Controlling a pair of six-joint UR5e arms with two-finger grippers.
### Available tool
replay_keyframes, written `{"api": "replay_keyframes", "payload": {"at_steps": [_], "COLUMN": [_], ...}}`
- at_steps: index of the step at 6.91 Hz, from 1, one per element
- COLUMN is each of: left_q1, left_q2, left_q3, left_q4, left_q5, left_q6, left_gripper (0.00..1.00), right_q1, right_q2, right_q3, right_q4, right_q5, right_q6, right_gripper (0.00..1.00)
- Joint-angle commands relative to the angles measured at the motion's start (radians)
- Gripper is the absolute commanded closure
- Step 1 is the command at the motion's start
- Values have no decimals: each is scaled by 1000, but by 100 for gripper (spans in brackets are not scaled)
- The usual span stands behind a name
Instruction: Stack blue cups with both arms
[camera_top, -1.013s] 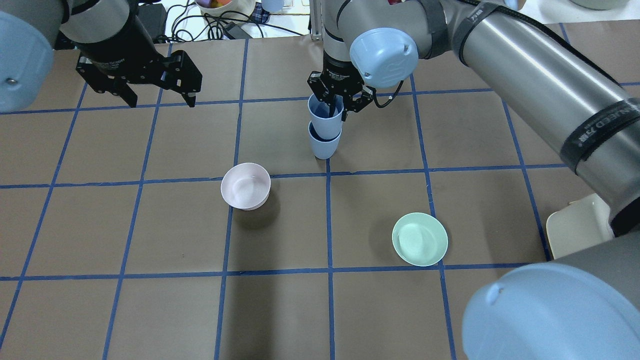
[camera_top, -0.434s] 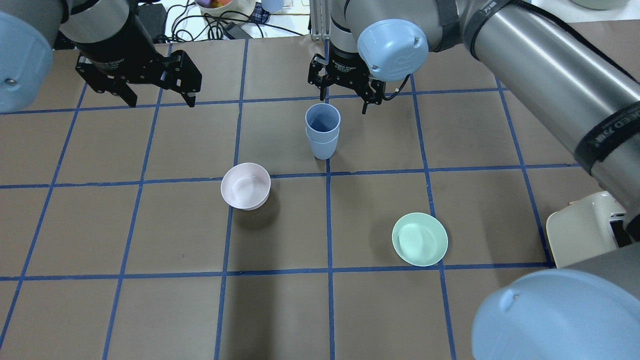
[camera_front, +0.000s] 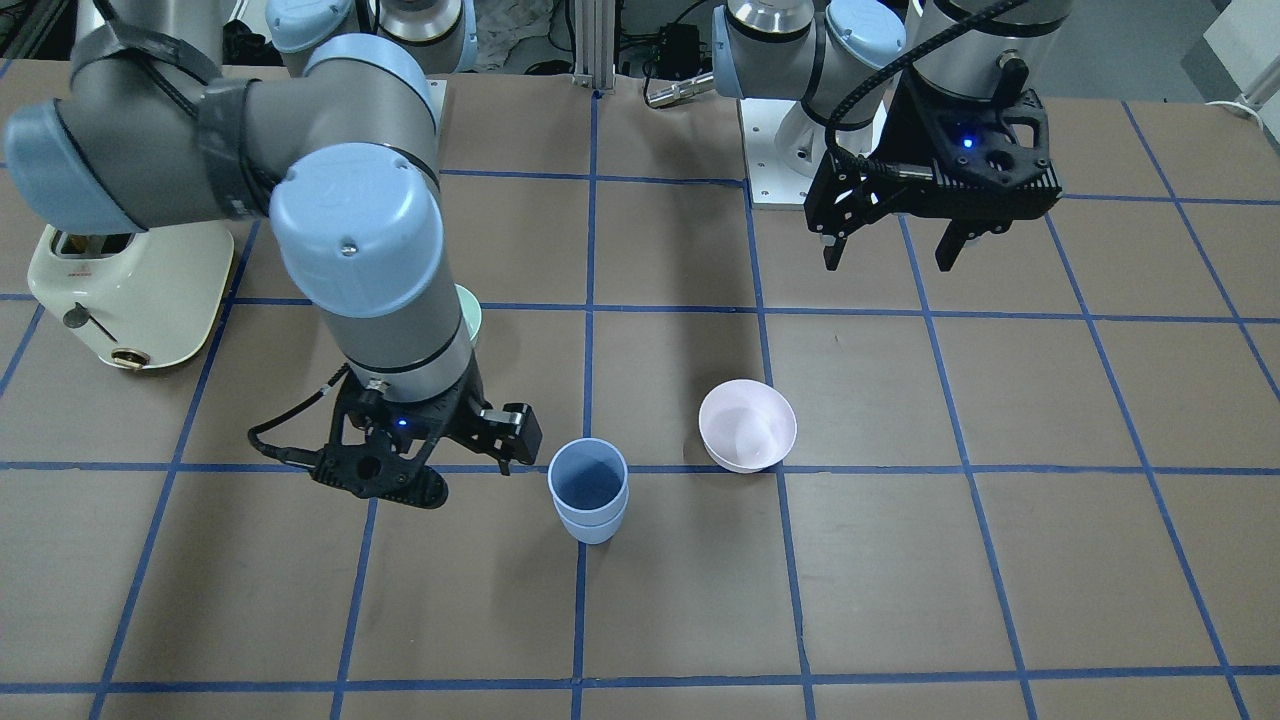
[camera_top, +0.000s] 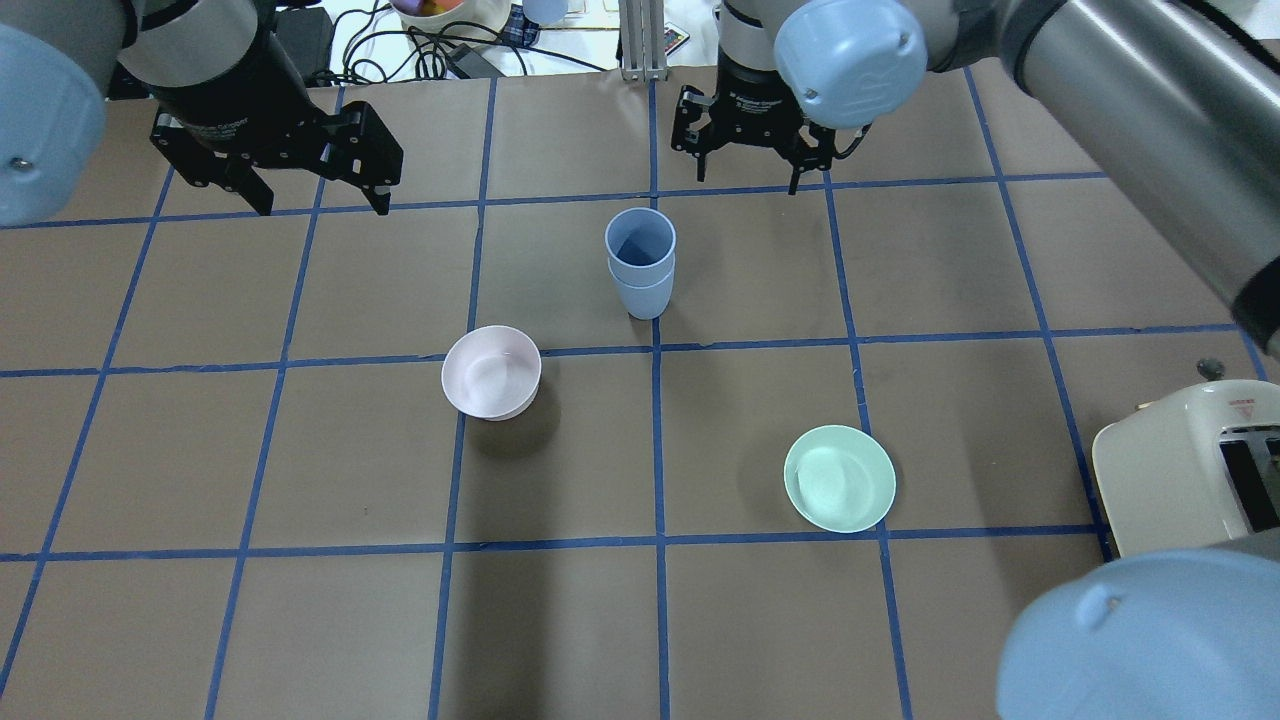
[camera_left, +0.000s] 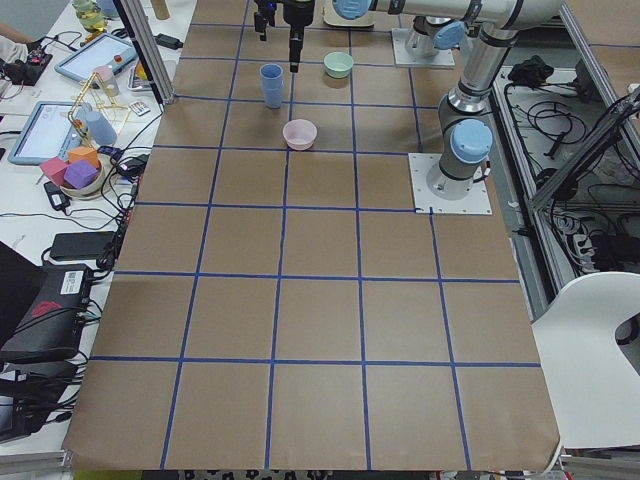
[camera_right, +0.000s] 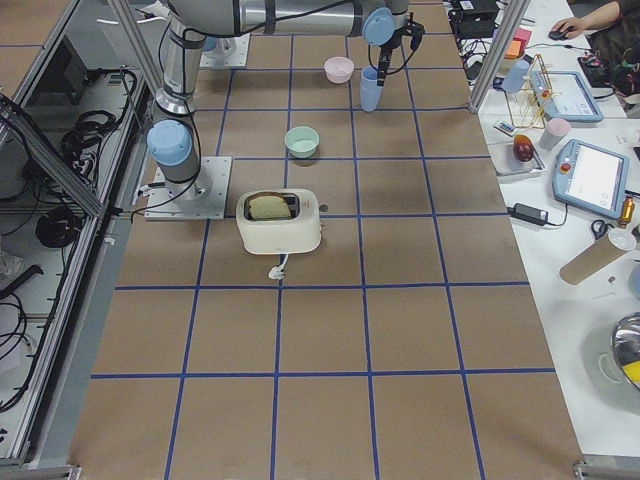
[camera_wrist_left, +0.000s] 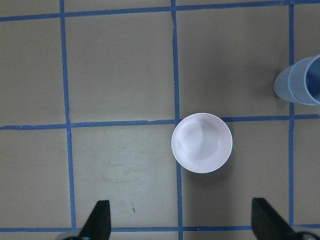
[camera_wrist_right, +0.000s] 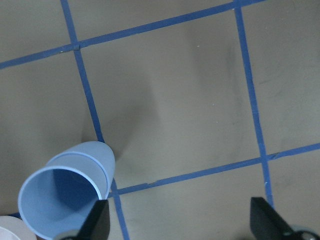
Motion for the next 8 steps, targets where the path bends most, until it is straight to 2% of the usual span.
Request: {"api": "replay_keyframes", "payload": {"at_steps": [1,2,3,5,8], "left_q1": [-1,1,1,1,1], "left_q2": [0,0,0,0,0], "left_q3": [1,1,1,1,1], "left_q4": [0,0,0,0,0], "left_q5": [0,0,2,2,2], "left_q6": [-1,-1,1,1,1], "left_gripper": [0,0,0,0,0], "right_q1": [-107,-151,-197,-209,-202], "right_q2": [-123,-189,-234,-287,-305], "right_q3": [45,91,135,201,196], "right_q4": [72,130,145,142,147], "right_q5": [-6,-3,-3,-4,-13], "right_q6": [-292,-311,-342,-332,-327], "right_gripper": [0,0,0,0,0]}}
